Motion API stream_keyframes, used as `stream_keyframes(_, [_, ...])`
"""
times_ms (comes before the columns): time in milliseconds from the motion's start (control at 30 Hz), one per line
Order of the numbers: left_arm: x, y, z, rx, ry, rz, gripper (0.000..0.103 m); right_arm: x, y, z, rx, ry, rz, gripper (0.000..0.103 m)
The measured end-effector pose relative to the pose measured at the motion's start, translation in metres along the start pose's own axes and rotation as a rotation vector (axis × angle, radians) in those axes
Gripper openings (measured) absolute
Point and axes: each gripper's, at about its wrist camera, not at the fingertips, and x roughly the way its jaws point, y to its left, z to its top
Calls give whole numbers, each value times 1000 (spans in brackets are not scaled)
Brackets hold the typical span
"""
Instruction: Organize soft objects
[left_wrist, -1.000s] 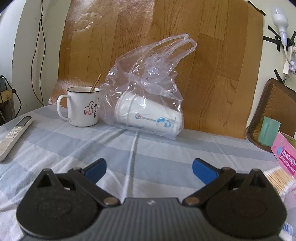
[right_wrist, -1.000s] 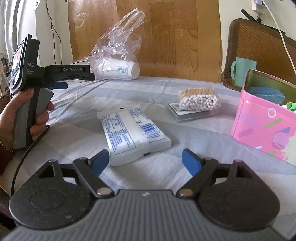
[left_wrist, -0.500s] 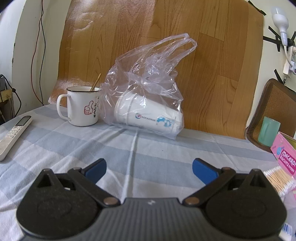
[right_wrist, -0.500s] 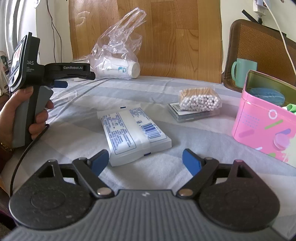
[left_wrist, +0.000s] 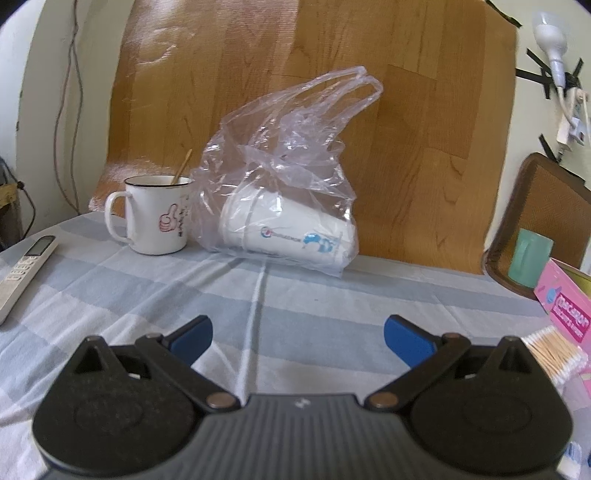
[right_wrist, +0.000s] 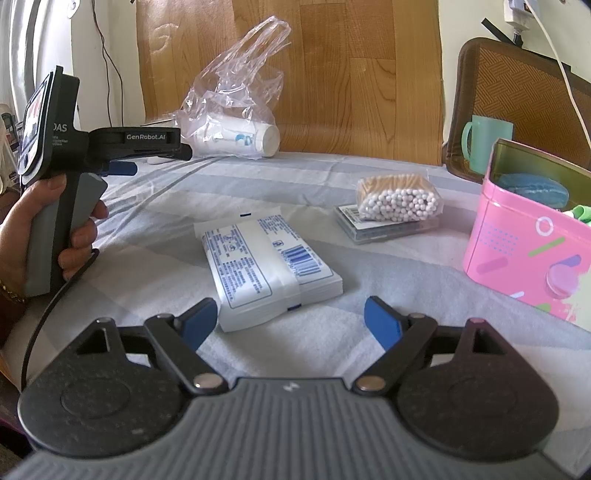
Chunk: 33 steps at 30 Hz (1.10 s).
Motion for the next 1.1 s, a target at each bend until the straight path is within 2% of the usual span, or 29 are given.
stream_keyframes(133, [3, -3, -1, 11, 53, -84, 103, 0, 2, 0, -16, 5, -11, 89])
stream_keyframes(300, [-2, 0, -11, -117, 172, -228, 103, 0, 3, 0, -13, 1, -13, 89])
stream_keyframes(400, [-11, -4, -22, -173, 236, -290, 103, 0, 4, -1, -23, 2, -18, 89])
stream_keyframes(500, [-26, -17, -25, -142, 258, -297, 103, 2, 6, 0, -34, 8, -25, 89])
stream_keyframes(633, [-44, -23, -28, -181, 302, -358, 103, 7, 10, 6, -68, 24, -24, 90])
stream_keyframes(767, [-49, -31, -36, -203, 387, -399, 103, 20, 17, 15, -137, 29, -32, 90])
stream_keyframes(867, [-54, -39, -40, -171, 387, -397, 103, 26, 13, 20, -100, 42, 33, 79])
stream_keyframes(967, [-55, -43, -42, -184, 401, -424, 103, 21, 22, 14, -123, 33, 52, 78])
stream_keyframes(1100, [-56, -49, -45, -200, 400, -431, 100, 5, 28, 6, -31, 33, 132, 78])
